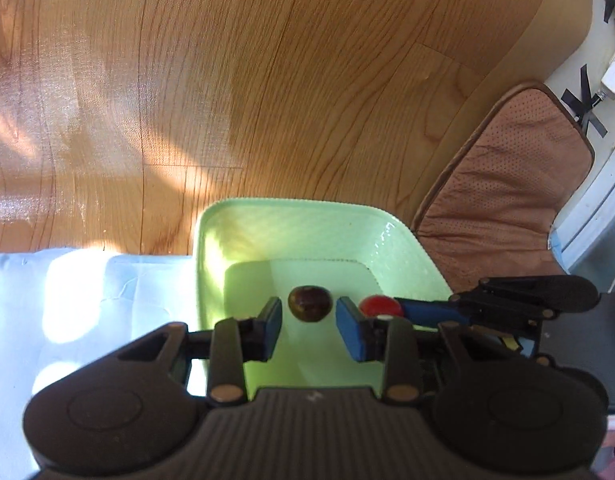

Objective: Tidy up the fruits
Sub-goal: 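Carry both tomatoes over the green basket and open both tools, then grasp an orange with left tool while right tool grasps another orange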

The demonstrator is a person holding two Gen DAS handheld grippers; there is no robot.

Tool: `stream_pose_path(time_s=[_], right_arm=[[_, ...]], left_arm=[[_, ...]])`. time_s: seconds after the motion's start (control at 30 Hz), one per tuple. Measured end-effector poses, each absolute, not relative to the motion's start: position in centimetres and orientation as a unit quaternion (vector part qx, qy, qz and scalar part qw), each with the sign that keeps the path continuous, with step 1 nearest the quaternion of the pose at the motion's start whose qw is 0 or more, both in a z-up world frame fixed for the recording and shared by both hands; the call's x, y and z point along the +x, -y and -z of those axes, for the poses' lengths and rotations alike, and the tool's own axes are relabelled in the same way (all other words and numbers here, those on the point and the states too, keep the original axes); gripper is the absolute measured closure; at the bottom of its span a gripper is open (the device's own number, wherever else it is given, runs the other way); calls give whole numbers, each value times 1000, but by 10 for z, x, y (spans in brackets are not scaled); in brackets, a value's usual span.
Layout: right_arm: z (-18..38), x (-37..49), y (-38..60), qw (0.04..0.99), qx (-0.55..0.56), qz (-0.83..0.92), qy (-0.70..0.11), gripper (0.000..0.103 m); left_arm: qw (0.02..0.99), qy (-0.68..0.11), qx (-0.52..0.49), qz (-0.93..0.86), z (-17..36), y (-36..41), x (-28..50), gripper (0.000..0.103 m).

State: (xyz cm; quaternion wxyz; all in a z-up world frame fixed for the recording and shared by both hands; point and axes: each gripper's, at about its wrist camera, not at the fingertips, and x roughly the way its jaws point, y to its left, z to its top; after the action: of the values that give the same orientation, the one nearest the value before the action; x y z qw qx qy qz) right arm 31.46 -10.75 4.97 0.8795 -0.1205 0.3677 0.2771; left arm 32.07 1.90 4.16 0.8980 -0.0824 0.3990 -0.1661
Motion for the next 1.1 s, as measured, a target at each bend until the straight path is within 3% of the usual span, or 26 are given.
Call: stream_pose_path(time_s=[0.1,0.27,0.43,0.5,0.67,1.1], right_arm=[[-49,312,106,880,-127,-274,-366,60],[-73,285,127,901,-99,-263,-329,60],[-96,204,166,915,-35,-275,-292,61],[-92,166,180,916,-16,-281,-286,67],[-62,101,185,914,-3,-279,-294,68],[-41,87,164,908,-33,-289,-302,61]], left_arm=[[900,-392,-86,167,-44,-21,317,71],[905,-371,-108,177,-65,-36,286,71],[917,-323,-115,203,-89,-51,205,69],[917,-314,-125,213,-89,-53,174,66],[905,-324,-128,242,-74,-39,120,66],[890,-360,-138,246,-48,-7,96,65]])
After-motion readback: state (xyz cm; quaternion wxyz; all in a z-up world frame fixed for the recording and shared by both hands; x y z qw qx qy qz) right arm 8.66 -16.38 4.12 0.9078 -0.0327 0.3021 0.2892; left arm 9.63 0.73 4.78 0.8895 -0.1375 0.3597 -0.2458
